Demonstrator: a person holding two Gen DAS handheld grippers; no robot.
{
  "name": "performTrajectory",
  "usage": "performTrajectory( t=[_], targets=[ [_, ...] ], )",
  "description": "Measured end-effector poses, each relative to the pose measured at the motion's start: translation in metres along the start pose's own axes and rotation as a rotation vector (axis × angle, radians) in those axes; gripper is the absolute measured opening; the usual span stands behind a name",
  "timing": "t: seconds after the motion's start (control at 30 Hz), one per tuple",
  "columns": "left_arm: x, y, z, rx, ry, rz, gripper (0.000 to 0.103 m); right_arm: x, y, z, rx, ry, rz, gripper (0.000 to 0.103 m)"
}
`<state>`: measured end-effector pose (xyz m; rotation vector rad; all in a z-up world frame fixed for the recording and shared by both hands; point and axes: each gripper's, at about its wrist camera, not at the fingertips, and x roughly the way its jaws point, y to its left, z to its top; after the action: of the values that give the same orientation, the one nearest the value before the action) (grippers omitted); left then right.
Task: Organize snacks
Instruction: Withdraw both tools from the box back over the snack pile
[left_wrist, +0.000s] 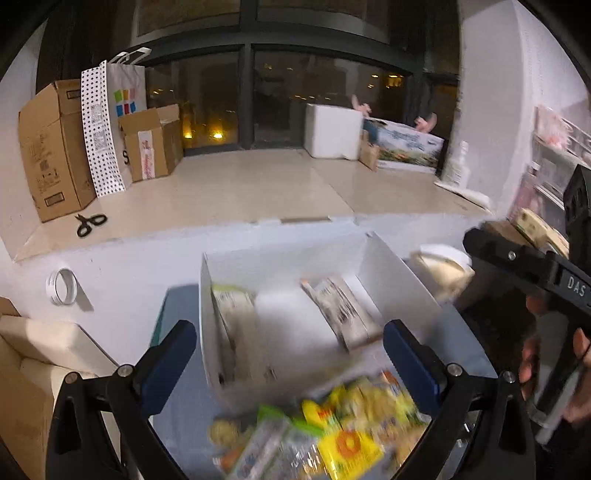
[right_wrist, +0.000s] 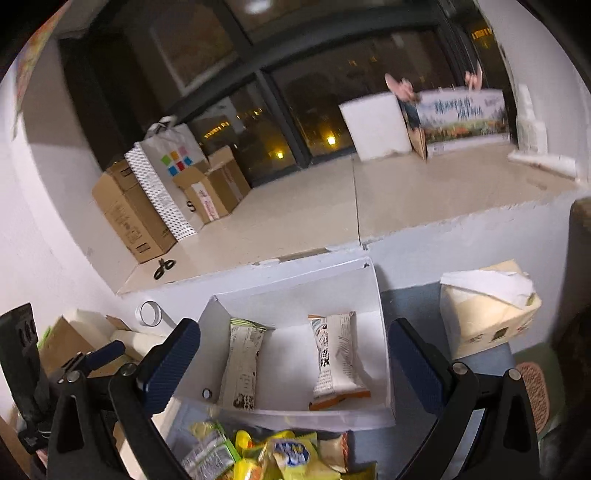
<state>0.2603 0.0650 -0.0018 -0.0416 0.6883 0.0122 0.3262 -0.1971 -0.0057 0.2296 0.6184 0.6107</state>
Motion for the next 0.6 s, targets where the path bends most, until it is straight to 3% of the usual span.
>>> performTrajectory(
  t=[0.17, 0.33, 0.6],
  targets=[
    [-0.061, -0.015, -0.043, 0.054, -0.090, 0.021, 0.103, -0.047, 0.013, -0.039, -0.129, -0.019, -0.002, 0.103],
    [-0.103, -0.027, -0.095, 0.090, -0.131, 0.071, 0.103, -0.094, 0.007, -0.099, -0.104, 0.003, 0.018, 0.103],
    [-0.125, -0.022, -0.171, -0.017, -0.049, 0.057, 0.103, -0.144, -0.027, -0.203, 0.023, -0.016, -0.100, 0.103]
  ],
)
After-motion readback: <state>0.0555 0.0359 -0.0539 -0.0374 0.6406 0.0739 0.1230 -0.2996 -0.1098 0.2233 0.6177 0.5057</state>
